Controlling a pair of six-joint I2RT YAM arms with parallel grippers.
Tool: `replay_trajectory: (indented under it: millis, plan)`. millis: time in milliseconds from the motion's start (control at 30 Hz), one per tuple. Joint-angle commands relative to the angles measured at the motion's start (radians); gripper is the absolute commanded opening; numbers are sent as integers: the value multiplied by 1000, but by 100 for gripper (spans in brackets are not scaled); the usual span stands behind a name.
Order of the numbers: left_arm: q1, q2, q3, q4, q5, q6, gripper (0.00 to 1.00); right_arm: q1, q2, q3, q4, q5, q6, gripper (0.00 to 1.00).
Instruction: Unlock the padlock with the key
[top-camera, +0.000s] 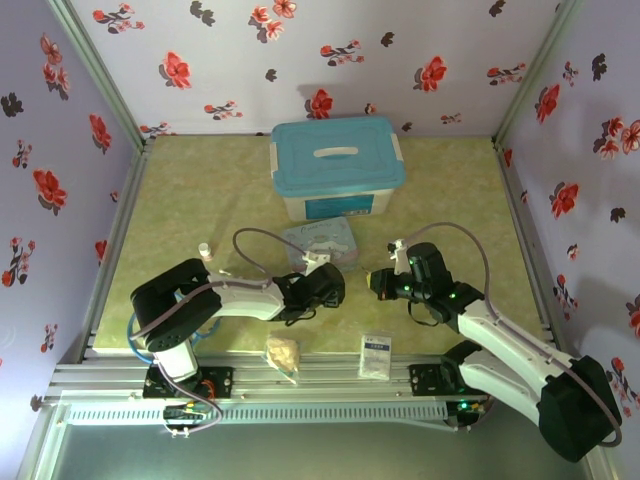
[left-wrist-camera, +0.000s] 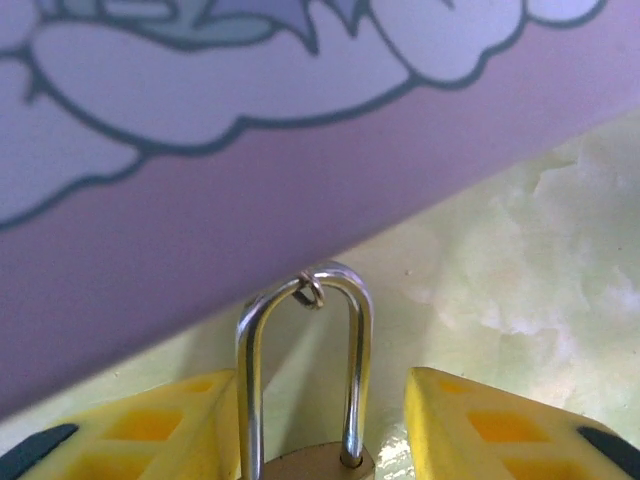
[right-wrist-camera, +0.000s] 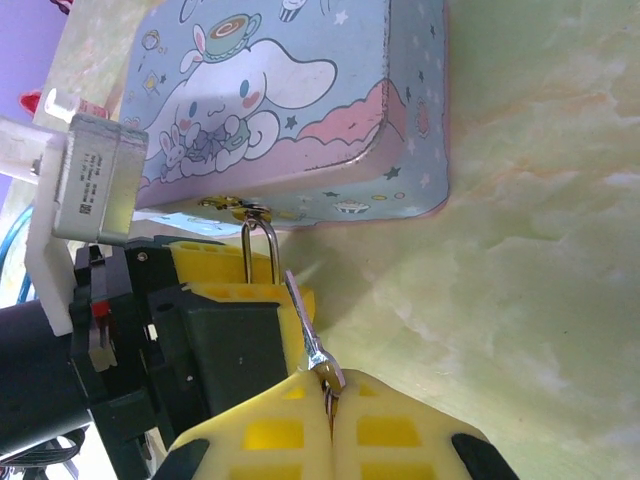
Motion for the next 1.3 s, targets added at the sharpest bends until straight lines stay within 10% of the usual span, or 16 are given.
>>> replay_trajectory:
  millis: [0,1267]
  plan:
    - [-2,63,-11,81,43,12,52,7,-6,-15,23,10,0,0]
    - [-5,-50,-177,379,11,-271,5,39,3,-130,181,-87,173,0]
